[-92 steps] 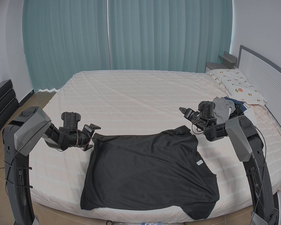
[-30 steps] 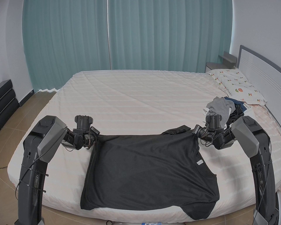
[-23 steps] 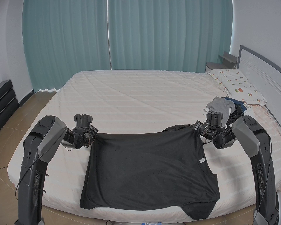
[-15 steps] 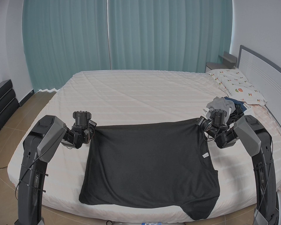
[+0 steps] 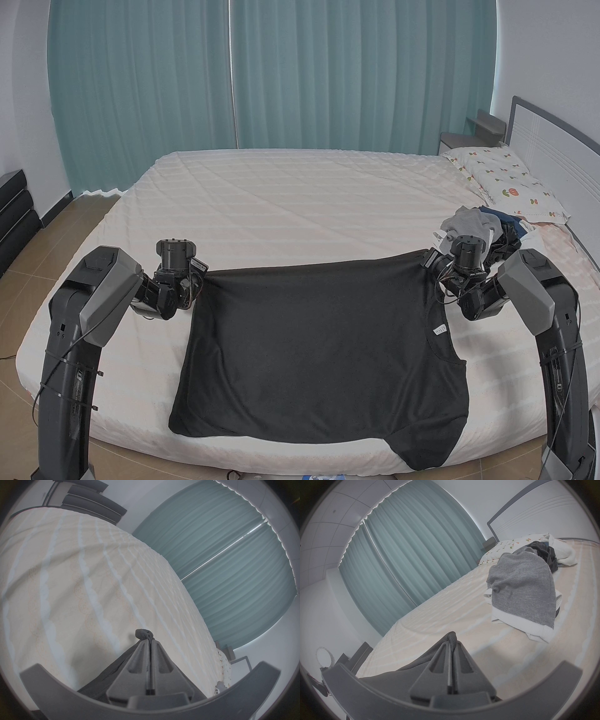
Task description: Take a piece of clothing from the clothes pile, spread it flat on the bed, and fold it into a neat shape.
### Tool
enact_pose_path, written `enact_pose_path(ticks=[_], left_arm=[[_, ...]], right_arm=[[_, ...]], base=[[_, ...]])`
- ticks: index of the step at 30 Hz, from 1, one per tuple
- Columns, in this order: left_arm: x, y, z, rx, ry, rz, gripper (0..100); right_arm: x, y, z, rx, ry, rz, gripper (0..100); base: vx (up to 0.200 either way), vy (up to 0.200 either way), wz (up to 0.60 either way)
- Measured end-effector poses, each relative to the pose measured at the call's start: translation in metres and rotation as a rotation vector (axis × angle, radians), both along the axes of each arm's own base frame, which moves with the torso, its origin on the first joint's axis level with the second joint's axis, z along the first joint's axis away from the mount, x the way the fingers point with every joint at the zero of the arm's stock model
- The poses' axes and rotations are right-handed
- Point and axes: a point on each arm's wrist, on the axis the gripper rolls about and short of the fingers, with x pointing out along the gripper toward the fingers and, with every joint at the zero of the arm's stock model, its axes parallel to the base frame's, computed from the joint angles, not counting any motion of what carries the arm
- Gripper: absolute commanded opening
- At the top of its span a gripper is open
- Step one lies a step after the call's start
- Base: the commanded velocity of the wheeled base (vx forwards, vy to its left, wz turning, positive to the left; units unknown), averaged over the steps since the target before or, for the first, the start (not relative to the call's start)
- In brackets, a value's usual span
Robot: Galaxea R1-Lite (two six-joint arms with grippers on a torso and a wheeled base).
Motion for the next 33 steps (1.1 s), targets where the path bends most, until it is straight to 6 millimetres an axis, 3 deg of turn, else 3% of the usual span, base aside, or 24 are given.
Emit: enact_pose_path(ticks=[12, 13, 22, 28, 33], left_arm=[[0.000, -0.002, -0.008, 0.032, 0.024, -0.022, 0], [0.000, -0.002, -0.009, 0.033, 0.025, -0.022, 100], [-0.001, -0.004, -0.014, 0.035, 0.036, -0.031, 100], [-0.003, -0.004, -0.016, 0.032, 0.049, -0.028, 100], [-0.011, -0.001, -0.014, 0.028, 0.071, -0.029, 100]], right_arm=[[0.003, 0.002, -0.027, -0.048, 0.034, 0.008, 0], [0.003, 0.002, -0.029, -0.049, 0.037, 0.008, 100], [0.002, 0.005, -0.043, -0.051, 0.056, 0.015, 100], [-0.003, 0.001, -0.036, -0.050, 0.068, 0.009, 100], [-0.018, -0.005, -0.030, -0.051, 0.115, 0.011, 100]], base=[[0.000, 0.000, 0.00], [0.000, 0.000, 0.00], [0.000, 0.000, 0.00], [0.000, 0.000, 0.00], [0.000, 0.000, 0.00]])
